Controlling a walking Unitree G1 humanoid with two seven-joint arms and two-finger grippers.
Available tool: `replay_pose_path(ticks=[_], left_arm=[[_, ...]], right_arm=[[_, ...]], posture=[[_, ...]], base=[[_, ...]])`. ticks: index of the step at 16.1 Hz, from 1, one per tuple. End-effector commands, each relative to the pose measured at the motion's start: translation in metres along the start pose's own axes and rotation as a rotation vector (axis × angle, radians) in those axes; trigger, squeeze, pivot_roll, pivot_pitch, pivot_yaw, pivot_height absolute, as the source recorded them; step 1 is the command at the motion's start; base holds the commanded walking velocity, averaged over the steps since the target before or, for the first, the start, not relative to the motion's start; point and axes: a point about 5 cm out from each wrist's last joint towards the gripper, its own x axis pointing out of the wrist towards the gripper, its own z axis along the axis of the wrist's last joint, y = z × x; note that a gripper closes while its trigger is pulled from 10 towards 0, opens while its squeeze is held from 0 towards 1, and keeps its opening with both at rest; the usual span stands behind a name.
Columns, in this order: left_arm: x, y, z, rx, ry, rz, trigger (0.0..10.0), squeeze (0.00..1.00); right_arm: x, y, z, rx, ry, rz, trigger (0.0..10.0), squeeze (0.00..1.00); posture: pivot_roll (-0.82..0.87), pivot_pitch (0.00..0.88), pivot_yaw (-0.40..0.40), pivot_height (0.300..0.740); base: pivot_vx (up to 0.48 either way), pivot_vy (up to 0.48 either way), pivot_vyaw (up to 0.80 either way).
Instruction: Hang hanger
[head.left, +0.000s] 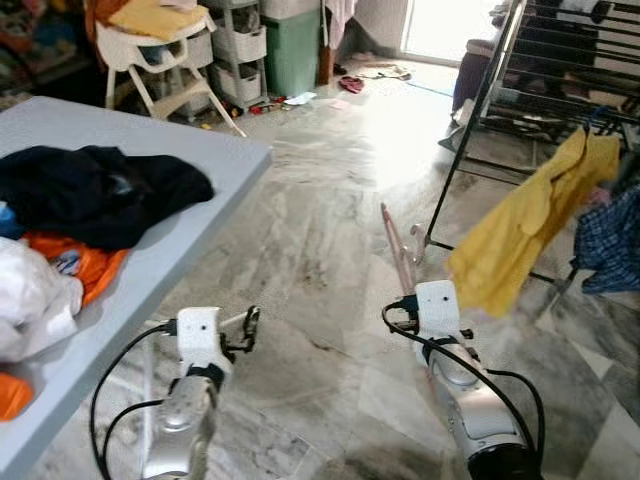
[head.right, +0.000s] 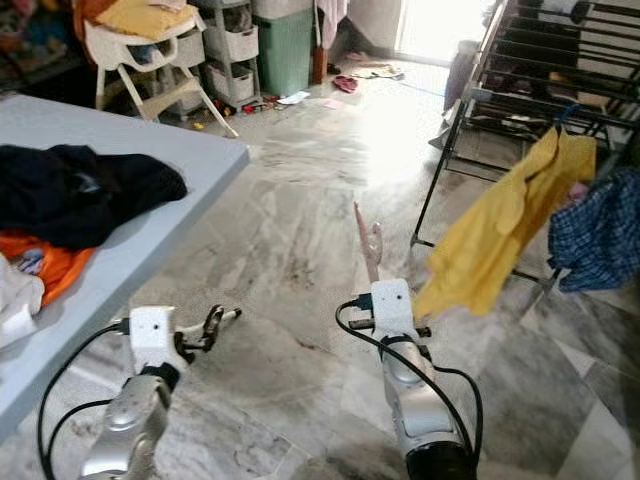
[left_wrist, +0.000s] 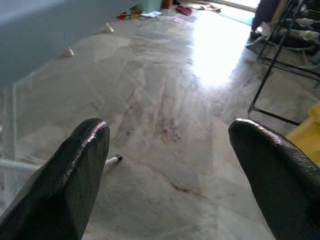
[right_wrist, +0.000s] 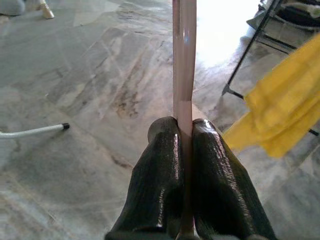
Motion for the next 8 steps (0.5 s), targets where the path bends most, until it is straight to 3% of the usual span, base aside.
replay_pose_path(ticks=[1, 5, 8], left_arm=[[0.004, -0.004, 0.005, 0.002, -0.013, -0.022, 10.0, 0.00], [0.011, -0.012, 0.012, -0.001, -0.018, -0.082, 10.0, 0.00], [0.012, -0.017, 0.011, 0.003, -0.006, -0.119, 10.0, 0.00]], right_arm=[[0.000, -0.006, -0.002, 0.008, -0.001, -0.027, 10.0, 0.00], [-0.001, -0.009, -0.006, 0.026, 0.000, -0.058, 10.0, 0.00], [-0.003, -0.011, -0.009, 0.039, -0.001, -0.077, 10.0, 0.00]], posture=[[-0.12, 0.000, 0.009, 0.740], [-0.14, 0.000, 0.041, 0.740], [-0.15, 0.000, 0.057, 0.740]], base=[[0.255, 0.000, -0.80], [0.285, 0.000, -0.80], [0.349, 0.000, -0.33]])
